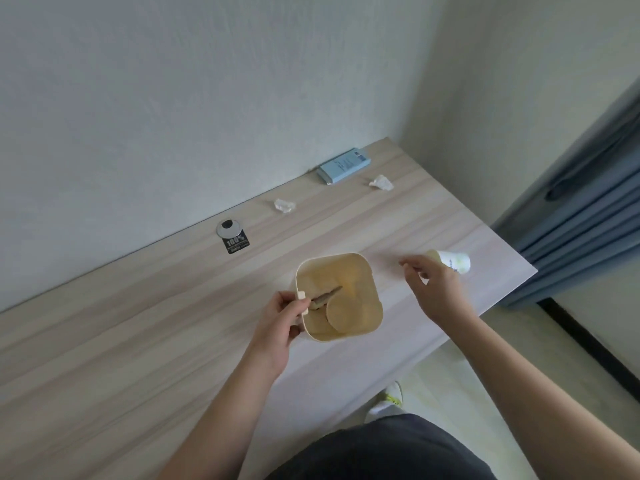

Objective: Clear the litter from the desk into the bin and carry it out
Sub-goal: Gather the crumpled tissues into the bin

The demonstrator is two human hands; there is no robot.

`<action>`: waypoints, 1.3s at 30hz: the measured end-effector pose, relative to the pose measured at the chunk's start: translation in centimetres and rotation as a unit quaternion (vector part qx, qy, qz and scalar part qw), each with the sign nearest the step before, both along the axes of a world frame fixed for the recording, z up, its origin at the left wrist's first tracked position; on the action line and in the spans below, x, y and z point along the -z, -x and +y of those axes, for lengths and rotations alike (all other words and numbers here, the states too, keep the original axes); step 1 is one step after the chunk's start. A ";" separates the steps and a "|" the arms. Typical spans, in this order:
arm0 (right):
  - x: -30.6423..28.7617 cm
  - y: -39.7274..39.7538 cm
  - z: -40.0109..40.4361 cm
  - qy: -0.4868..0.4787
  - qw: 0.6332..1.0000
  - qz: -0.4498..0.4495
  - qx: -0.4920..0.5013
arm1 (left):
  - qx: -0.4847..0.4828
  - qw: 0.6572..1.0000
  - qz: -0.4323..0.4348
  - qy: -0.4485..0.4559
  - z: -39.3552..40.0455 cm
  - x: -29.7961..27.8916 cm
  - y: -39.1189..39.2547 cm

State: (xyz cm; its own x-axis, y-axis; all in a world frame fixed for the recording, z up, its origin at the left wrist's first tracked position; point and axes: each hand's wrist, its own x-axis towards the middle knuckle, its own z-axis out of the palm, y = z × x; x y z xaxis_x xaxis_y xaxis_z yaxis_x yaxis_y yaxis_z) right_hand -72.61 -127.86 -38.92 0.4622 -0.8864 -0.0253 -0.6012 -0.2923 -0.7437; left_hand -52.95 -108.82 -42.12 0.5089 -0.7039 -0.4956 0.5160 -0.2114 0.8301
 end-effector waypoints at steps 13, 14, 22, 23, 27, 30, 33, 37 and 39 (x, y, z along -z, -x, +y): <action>8.0 5.9 -13.4 0.053 0.934 0.318 -0.155 | -0.013 0.998 0.011 -0.061 -9.7 0.6 5.8; 8.5 5.9 -13.8 0.050 0.930 0.321 -0.174 | -0.021 0.998 0.010 -0.061 -10.0 0.9 6.1; 11.7 6.1 -15.8 0.103 0.898 0.341 -0.257 | -0.080 0.995 0.019 -0.060 -12.2 1.3 7.6; 11.8 6.1 -16.0 0.103 0.901 0.336 -0.256 | -0.084 0.995 0.015 -0.060 -12.3 1.3 7.8; 9.9 6.4 -16.9 0.089 0.933 0.260 -0.232 | -0.094 0.993 0.000 -0.070 -12.4 1.0 8.3; 6.5 5.7 -17.0 0.056 0.969 0.152 -0.184 | -0.104 0.992 -0.004 -0.069 -12.0 0.5 8.5; 2.3 5.1 -16.5 0.021 0.988 0.003 -0.156 | -0.107 0.992 -0.007 -0.072 -11.2 -0.1 8.6; -2.5 4.1 -13.6 -0.040 0.946 -0.148 -0.285 | -0.108 0.991 -0.013 -0.084 -9.9 0.0 8.5; -3.0 3.0 -11.4 -0.022 0.923 -0.139 -0.358 | -0.112 0.990 -0.011 -0.086 -9.5 0.3 8.5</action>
